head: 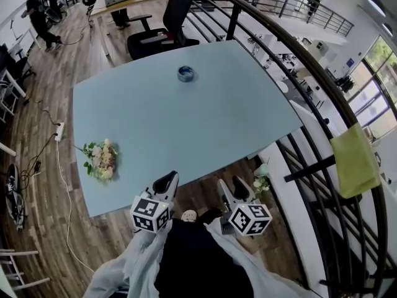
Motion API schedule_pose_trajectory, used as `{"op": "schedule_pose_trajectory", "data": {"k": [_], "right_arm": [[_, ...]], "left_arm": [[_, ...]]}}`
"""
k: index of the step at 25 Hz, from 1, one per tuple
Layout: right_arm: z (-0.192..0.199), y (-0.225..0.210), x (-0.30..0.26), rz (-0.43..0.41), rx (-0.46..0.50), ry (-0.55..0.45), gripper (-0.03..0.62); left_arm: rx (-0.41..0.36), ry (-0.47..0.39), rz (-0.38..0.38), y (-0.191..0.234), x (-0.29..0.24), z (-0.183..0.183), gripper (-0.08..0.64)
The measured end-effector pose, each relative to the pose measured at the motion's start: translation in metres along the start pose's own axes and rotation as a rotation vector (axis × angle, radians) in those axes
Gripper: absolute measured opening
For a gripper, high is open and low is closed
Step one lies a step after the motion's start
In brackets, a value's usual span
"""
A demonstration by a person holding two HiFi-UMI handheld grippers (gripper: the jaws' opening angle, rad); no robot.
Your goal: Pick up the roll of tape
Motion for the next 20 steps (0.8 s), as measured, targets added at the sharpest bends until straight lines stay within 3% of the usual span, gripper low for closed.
{"op": "schedule_pose_trajectory", "data": {"k": [10,20], "right_arm": [[0.008,-0.005,-0.017,-0.008,-0.018,0.053,0.247],[-0.016,-0.012,-0.061,-0.051,-0.003,0.081,0.247]], "left_arm": [[0.037,0.037,-0.014,0.009,-0.006,0.014,0.029],[0.04,0.036,-0.05,0.029,-0.039,0.001,0.029]]}}
Point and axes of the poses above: the fingertips, and each gripper's own axes: x backward along the fingers, y to its left, z out of its underside, the point moved 2 cm from there along x, backward along the fingers, and after that the axes turned 8 degrees about z, right-handed, at the moved point
